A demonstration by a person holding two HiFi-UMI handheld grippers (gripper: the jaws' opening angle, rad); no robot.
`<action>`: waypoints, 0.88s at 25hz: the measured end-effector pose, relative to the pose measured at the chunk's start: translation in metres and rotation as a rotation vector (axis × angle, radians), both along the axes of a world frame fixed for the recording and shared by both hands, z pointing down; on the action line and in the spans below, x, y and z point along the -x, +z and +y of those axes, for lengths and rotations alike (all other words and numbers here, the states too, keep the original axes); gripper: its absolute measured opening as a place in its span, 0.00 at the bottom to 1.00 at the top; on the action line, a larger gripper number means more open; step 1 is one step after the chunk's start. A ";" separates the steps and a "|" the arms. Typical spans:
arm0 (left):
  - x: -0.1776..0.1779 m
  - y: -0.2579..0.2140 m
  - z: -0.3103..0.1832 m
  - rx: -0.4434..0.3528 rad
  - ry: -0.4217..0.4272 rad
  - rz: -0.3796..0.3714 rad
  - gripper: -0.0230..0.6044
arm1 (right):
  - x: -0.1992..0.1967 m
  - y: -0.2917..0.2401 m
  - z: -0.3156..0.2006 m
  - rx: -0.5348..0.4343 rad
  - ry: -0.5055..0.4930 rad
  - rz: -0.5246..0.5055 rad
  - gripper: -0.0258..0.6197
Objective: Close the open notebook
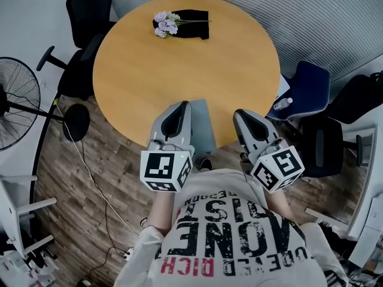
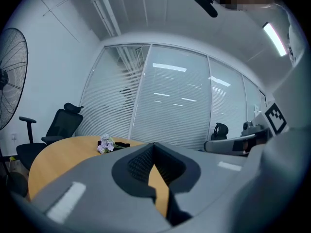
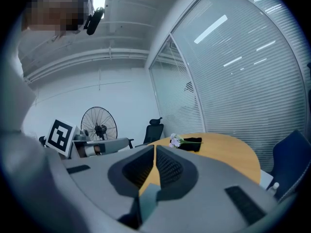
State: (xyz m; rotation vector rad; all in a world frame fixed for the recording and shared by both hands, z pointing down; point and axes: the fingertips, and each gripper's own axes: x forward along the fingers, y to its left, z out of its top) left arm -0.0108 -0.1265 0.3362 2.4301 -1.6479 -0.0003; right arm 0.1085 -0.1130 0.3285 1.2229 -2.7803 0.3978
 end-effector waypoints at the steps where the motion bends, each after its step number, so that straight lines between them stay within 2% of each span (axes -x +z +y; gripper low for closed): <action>1: 0.001 -0.003 0.001 -0.010 0.006 -0.001 0.05 | 0.001 -0.001 0.001 -0.003 0.006 0.000 0.07; 15: 0.042 -0.052 0.013 -0.085 0.080 -0.021 0.05 | 0.036 -0.026 0.005 -0.039 0.104 -0.017 0.07; 22: 0.050 -0.050 0.024 -0.060 0.116 -0.033 0.05 | 0.047 -0.035 0.012 -0.052 0.124 -0.013 0.07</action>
